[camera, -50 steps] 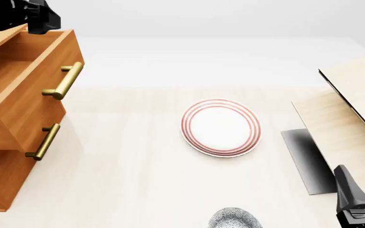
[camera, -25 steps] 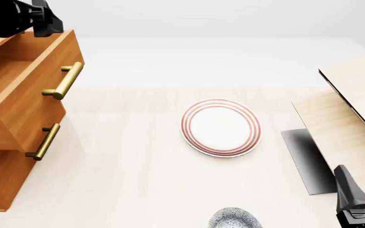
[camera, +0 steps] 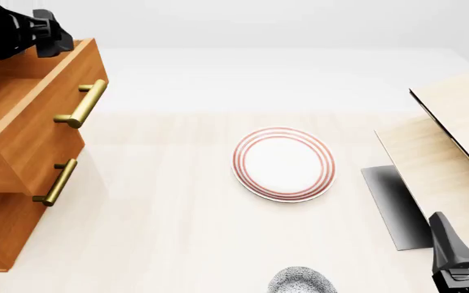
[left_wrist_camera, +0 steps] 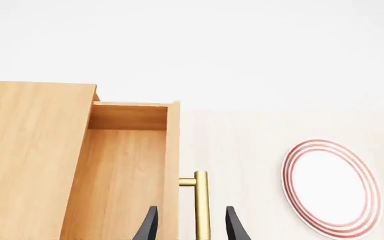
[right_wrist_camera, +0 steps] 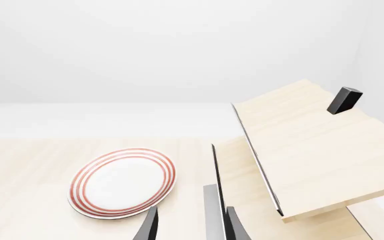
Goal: Open the top drawer of the cabinet and put the bowl in it.
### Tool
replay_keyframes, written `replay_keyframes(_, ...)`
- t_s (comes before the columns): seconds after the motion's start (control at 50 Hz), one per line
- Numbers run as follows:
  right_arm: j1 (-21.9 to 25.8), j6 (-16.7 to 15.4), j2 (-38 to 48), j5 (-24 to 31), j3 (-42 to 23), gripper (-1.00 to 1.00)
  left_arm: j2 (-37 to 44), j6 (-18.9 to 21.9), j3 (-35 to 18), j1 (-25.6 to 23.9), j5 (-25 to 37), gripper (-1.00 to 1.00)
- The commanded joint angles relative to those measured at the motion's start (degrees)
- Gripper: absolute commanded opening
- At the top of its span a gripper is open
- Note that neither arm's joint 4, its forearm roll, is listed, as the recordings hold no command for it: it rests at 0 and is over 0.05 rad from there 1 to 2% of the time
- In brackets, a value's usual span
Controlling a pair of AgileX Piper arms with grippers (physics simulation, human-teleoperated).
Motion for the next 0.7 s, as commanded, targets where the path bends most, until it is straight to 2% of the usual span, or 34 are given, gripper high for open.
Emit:
replay_keyframes(0.02, 0.02, -0.01, -0.03, 0.01, 0.01, 1.00, -0.08, -0.10, 1.86, 0.41, -1.29, 1.00)
replay_keyframes(0.7, 0.01, -0.01, -0.03, 0.02, 0.01, 1.00, 1.68, -0.33, 4.95, 0.98, -4.67, 1.00)
